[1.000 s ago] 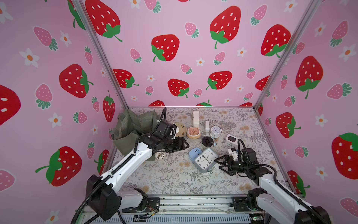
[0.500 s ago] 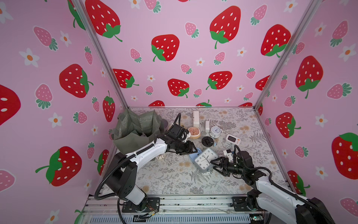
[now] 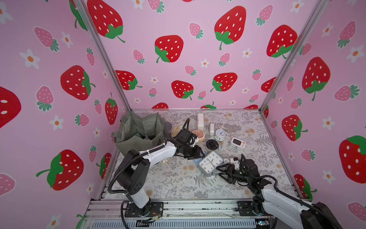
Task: Put the alarm clock into the canvas bag
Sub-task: Pick up the alarm from the center of the board.
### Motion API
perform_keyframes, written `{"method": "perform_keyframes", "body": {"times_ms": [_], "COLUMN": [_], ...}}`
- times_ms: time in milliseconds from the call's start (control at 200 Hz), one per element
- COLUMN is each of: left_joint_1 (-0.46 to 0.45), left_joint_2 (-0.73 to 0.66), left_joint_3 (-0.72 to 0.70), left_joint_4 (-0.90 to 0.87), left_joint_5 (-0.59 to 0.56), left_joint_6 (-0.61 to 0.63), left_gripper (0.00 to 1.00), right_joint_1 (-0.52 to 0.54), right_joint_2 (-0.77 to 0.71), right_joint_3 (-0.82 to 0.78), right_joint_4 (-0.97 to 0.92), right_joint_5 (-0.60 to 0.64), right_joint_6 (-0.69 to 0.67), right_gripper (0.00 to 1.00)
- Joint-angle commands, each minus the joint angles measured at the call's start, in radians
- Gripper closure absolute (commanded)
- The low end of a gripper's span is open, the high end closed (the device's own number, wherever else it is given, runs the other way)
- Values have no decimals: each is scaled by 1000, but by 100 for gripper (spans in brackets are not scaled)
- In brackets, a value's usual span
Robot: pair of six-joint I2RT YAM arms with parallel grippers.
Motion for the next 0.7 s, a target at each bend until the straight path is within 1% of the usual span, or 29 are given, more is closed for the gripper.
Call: {"method": "perform_keyframes", "body": {"times_ms": [0, 220, 465, 545, 695], "left_joint_1": [-10, -27, -44, -49, -58], "left_joint_2": [20, 63, 98, 105, 113], "left_joint_3": [7, 1, 1, 3, 6], "left_joint_4": [30, 75, 70, 71, 65], "left_joint_5": [18, 37, 40, 44, 52], "left_joint_6": [-12, -27, -24, -23, -21], "left_gripper": [48, 50, 56, 60, 64], "right_joint_1": [6, 14, 18, 21, 30], "right_joint_2": [47, 116, 198, 241, 297], "right_joint_3": [-6, -6, -8, 0, 27], "right_joint_4": [110, 201, 315, 355, 429], "right_joint_5": [15, 38, 56, 56, 42], "right_joint_6": [23, 23, 1, -16, -35], "right_gripper": [39, 38, 37, 37, 46]}}
